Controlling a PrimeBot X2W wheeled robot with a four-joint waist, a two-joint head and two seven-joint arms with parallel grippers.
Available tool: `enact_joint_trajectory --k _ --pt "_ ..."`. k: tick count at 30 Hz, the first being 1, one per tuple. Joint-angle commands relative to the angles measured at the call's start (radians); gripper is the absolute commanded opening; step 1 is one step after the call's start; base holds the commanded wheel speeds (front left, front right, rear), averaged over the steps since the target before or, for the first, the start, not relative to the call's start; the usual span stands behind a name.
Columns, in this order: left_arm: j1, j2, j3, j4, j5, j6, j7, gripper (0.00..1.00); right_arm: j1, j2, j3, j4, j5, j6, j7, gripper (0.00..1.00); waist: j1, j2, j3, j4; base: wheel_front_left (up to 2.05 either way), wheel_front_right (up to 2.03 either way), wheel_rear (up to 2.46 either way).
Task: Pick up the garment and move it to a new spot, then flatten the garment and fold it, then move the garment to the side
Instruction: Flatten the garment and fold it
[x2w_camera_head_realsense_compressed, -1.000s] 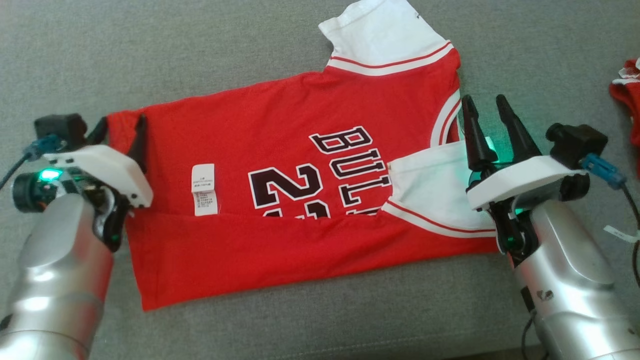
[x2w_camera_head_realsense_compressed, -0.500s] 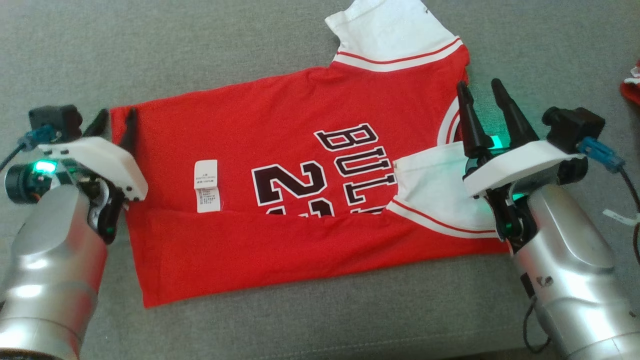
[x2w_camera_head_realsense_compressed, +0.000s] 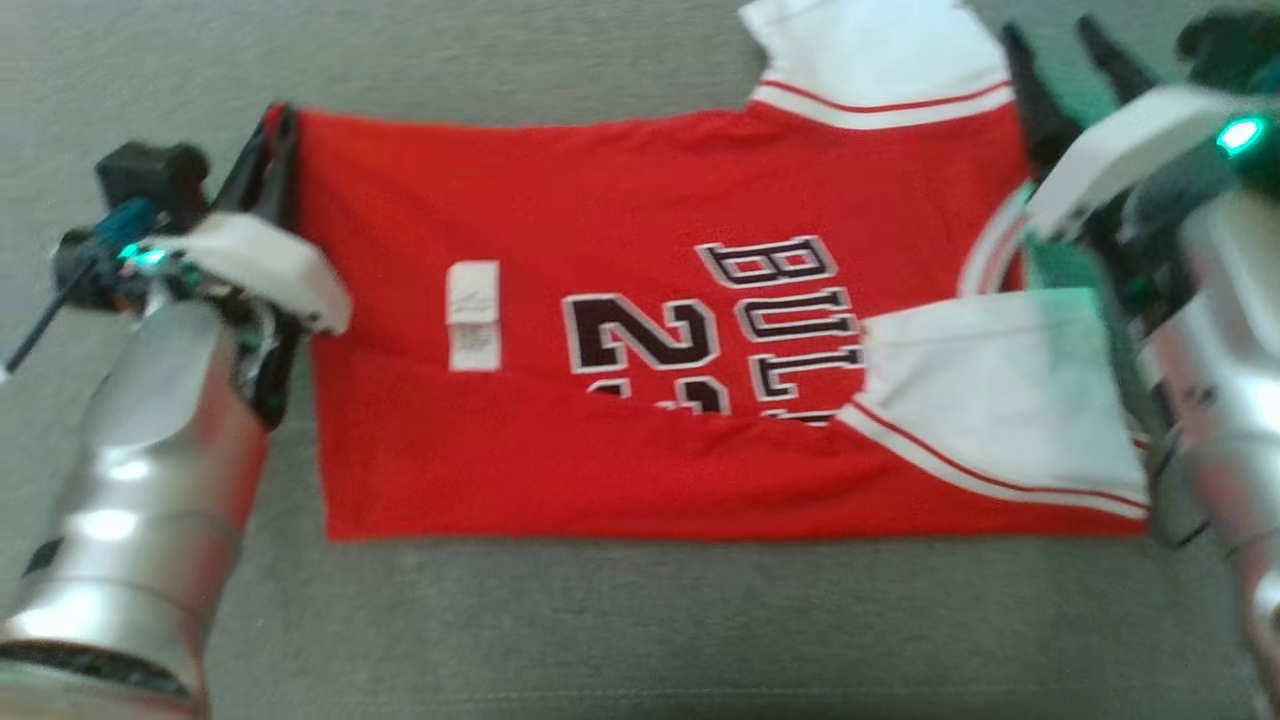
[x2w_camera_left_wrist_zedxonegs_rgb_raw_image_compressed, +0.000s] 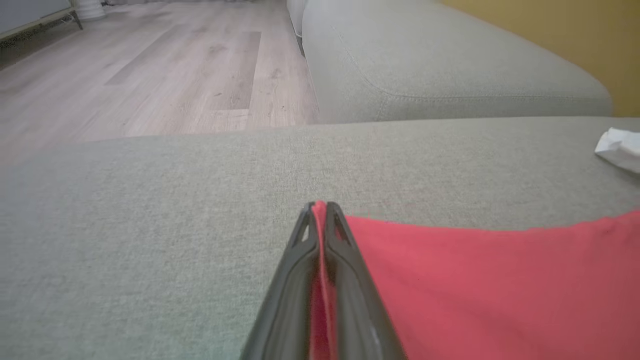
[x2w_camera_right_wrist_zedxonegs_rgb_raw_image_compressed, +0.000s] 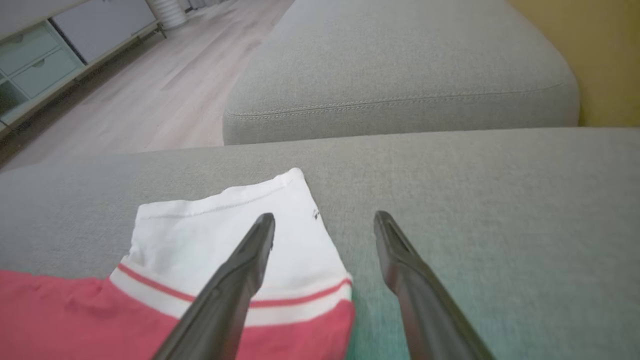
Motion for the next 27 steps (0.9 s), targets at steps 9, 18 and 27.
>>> enact_joint_trajectory --k 9,18,27 --pt "-0.101 -0.082 -0.039 -0.041 0.023 0.003 -0.061 0.00 -0.234 -0.108 0.052 0.146 -0.024 0.003 0.218 1.00 -0.0001 0.0000 0.063 0.195 0.00 0.00 0.00" --pt "-0.118 -0.159 -0.089 -0.023 0.007 -0.006 -0.084 0.00 -0.311 -0.139 0.057 0.302 -0.078 0.003 0.259 1.00 -0.0001 0.0000 0.084 0.269 0.00 0.00 0.00" --pt "-0.118 -0.167 -0.099 -0.001 -0.024 -0.009 -0.093 0.00 -0.330 -0.130 0.056 0.357 -0.085 0.003 0.192 0.00 -0.0001 0.0000 0.078 0.264 0.00 0.00 0.00"
